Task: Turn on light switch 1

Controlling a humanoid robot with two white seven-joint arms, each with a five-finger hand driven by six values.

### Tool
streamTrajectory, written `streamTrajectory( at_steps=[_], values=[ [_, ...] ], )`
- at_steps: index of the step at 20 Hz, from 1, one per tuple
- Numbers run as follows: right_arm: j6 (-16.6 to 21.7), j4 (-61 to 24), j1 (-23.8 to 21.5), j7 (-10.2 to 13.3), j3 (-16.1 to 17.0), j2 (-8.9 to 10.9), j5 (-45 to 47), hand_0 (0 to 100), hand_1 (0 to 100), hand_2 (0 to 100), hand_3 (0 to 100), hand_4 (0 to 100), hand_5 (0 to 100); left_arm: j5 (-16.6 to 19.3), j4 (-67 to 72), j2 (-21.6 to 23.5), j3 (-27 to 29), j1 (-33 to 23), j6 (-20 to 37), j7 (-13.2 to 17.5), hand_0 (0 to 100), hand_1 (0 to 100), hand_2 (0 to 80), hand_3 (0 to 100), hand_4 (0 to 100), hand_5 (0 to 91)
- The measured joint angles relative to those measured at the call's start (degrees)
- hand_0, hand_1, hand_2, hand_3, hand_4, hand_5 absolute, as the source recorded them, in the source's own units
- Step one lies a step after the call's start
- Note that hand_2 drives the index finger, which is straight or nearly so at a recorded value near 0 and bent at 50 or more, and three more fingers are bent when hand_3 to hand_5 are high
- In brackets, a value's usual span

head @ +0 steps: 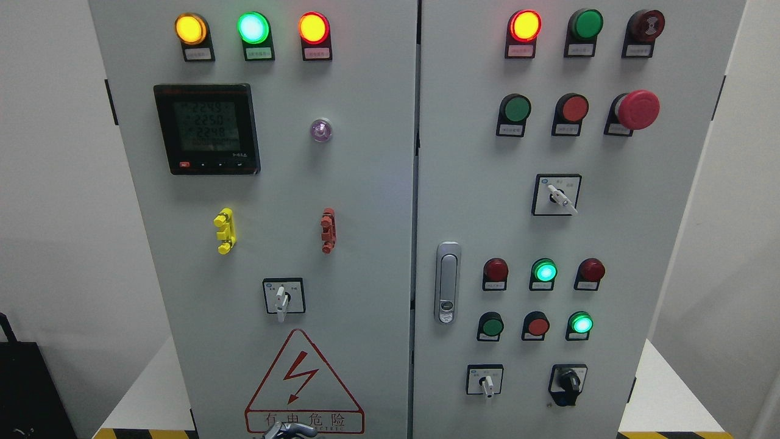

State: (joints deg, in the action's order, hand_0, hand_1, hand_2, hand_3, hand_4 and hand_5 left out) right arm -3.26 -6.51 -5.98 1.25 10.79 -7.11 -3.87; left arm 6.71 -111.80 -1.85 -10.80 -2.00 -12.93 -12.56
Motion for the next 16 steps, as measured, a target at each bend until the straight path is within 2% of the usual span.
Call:
streamTrajectory(
  at_steps=[6, 8, 11, 16],
  values=[
    [0.00, 0.00, 0.00, 0.00, 0.00, 0.00, 0.00, 0, 0, 0, 0, 0, 0, 0.36, -1.75, -0.89, -0.23, 1.30, -1.14, -1.95, 43, 79, 49.5, 75, 88, 77.9],
    [0.00, 0.00, 0.00, 0.00, -0.01, 0.00, 0.00, 0, 0, 0, 0, 0, 0, 0.42, -2.11, -1.26, -0.29, 1.52, -1.38, -3.87, 45, 80, 49.5, 76, 89, 78.3],
    [0.00, 0.00, 0.00, 0.00, -0.02, 0.00, 0.00, 0, 0, 0, 0, 0, 0, 0.45, -2.51, -1.75, -0.41, 1.72, -1.52, -6.63, 40, 81, 51.6, 79, 91, 79.7],
    [0.00, 0.00, 0.00, 0.00, -0.03, 0.00, 0.00, 0, 0, 0, 0, 0, 0, 0.51, -2.98, -2.56, -0.67, 1.89, -1.54, -9.40, 33, 80, 55.2, 83, 93, 81.7]
  ],
)
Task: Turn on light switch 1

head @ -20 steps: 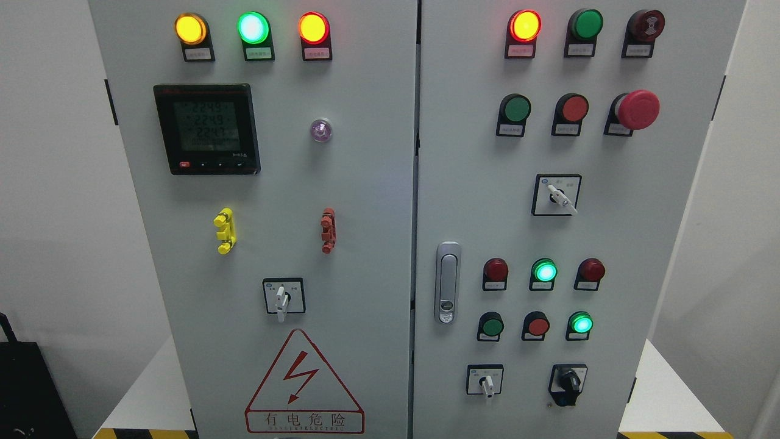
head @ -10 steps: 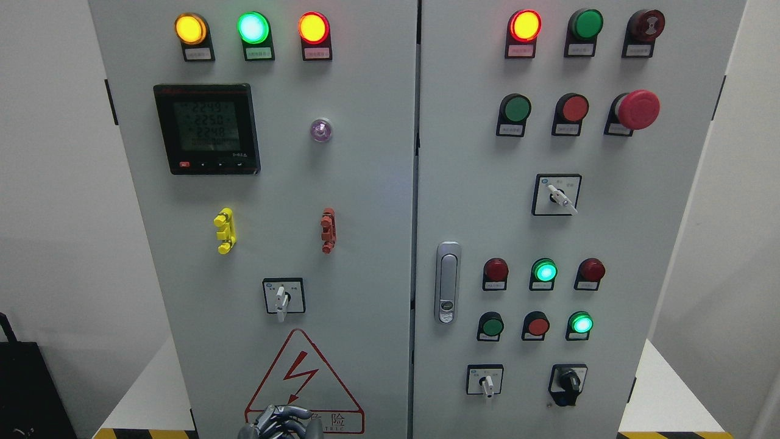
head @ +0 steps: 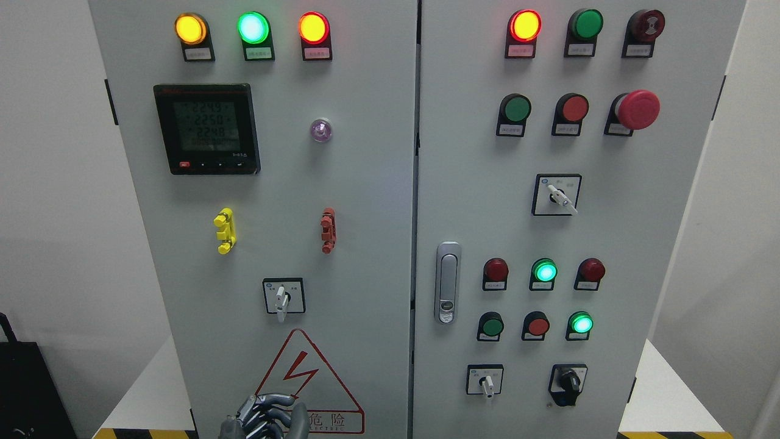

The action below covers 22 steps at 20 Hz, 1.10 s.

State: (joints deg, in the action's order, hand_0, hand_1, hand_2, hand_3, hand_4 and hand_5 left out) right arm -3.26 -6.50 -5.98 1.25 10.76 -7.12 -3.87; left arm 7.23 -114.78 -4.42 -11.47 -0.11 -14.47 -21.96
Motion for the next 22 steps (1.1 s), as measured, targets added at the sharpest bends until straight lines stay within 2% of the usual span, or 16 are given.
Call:
streamTrajectory(
  at_steps=[7, 11, 22],
  values=[
    [0.00, 0.00, 0.00, 0.00, 0.00, 0.00, 0.00, 0, 0, 0, 0, 0, 0, 0.09, -0.29, -0.73, -0.38, 0.27, -1.14, -1.73, 23, 78, 59.3, 92, 96, 83.4],
    [0.00, 0.00, 0.00, 0.00, 0.00, 0.00, 0.00, 0, 0, 0, 0, 0, 0, 0.16, -0.38, -1.01, -0.50, 1.82, -1.75, -2.37, 18, 77, 59.4, 91, 95, 84.5],
    [0.00, 0.00, 0.00, 0.00, -0.01, 0.00, 0.00, 0, 0, 0, 0, 0, 0, 0.23, -0.48, -1.60, -0.63, 5.15, -4.52, -5.82, 15, 77, 59.5, 93, 95, 85.1]
  ],
)
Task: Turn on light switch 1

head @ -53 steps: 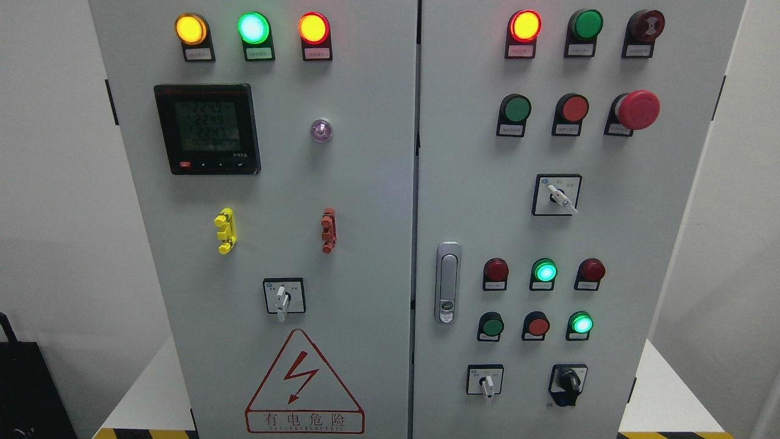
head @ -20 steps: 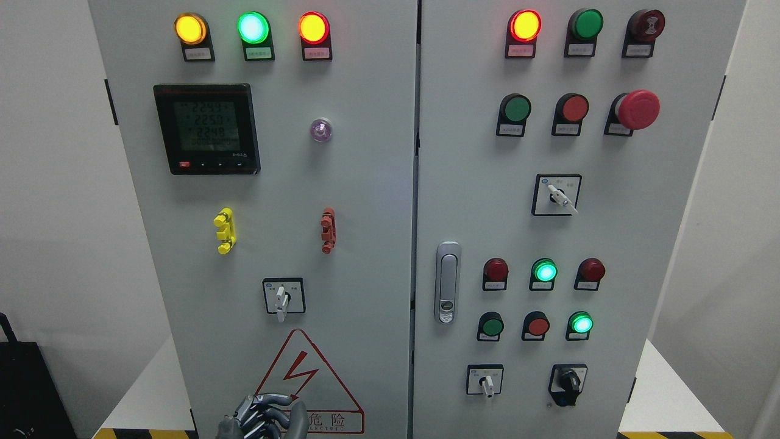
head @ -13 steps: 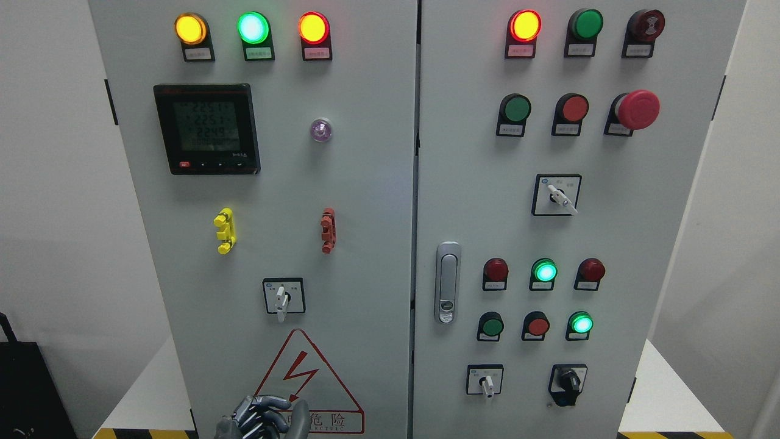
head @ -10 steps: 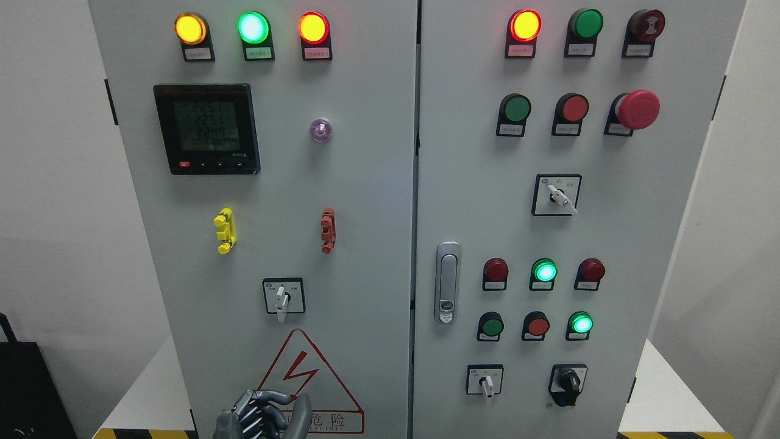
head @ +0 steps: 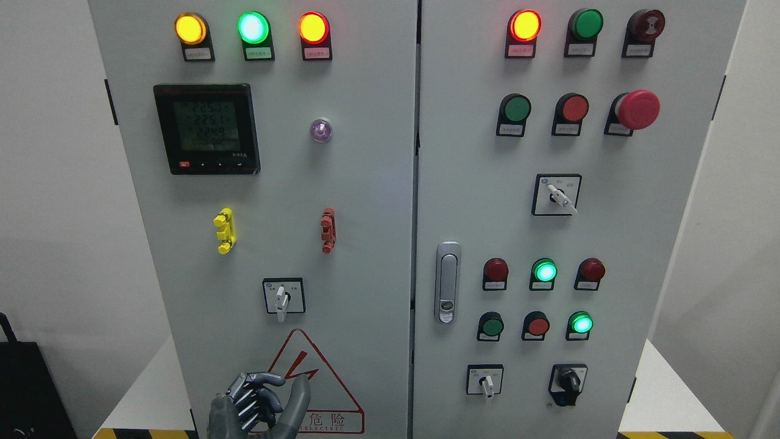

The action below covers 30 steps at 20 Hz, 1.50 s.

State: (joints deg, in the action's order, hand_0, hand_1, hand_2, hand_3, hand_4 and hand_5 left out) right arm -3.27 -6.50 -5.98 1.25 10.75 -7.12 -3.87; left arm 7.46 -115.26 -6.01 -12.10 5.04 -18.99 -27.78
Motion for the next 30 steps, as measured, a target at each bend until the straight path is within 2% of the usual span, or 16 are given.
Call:
streamTrajectory(
  at_steps=[16, 30],
  values=[
    [0.00, 0.00, 0.00, 0.00, 0.00, 0.00, 0.00, 0, 0, 0, 0, 0, 0, 1.81, 0.02, -0.62, 0.02, 4.99, -4.66, -1.16, 14, 78, 59.7, 95, 96, 85.1],
    [0.00, 0.00, 0.00, 0.00, -0.01, 0.00, 0.00, 0, 0, 0, 0, 0, 0, 2.40, 0.21, -1.12, 0.29, 8.43, -7.06, -3.45, 13, 78, 59.1, 95, 96, 85.2]
  ],
)
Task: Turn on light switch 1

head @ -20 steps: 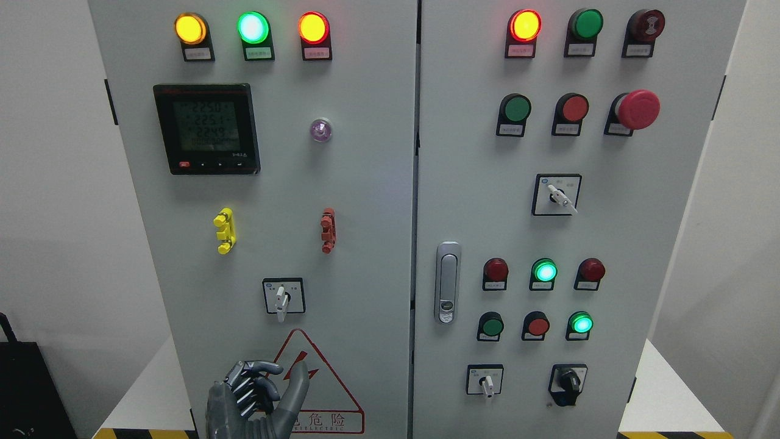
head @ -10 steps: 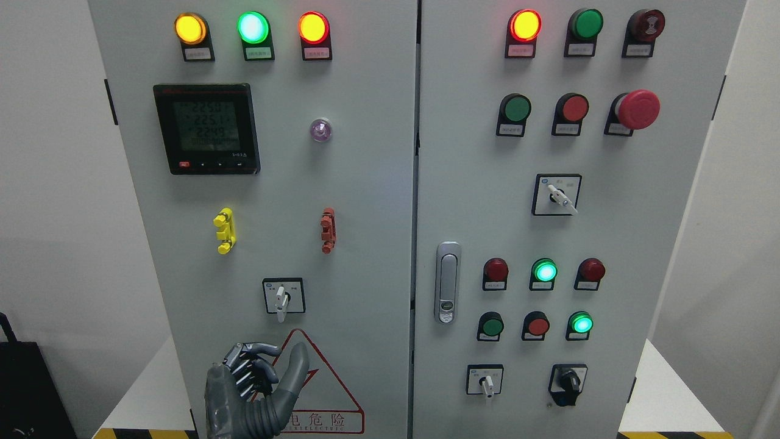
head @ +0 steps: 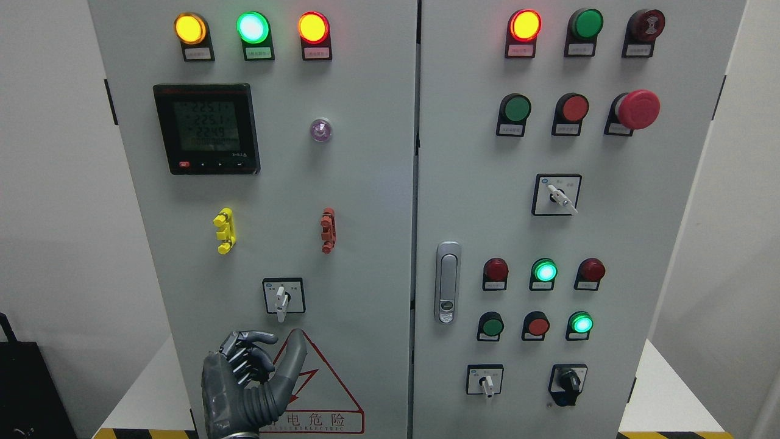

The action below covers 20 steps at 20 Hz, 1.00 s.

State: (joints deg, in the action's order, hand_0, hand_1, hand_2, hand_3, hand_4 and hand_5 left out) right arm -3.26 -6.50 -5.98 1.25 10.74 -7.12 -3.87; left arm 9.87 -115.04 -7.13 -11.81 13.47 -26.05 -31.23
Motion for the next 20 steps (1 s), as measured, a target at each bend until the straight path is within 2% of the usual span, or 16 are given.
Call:
streamTrajectory(
  at_steps=[20],
  values=[
    [0.00, 0.00, 0.00, 0.00, 0.01, 0.00, 0.00, 0, 0, 0, 0, 0, 0, 0.15, 0.87, -0.44, 0.41, 2.10, -1.42, -1.59, 13, 78, 58.2, 95, 96, 85.1]
  ],
)
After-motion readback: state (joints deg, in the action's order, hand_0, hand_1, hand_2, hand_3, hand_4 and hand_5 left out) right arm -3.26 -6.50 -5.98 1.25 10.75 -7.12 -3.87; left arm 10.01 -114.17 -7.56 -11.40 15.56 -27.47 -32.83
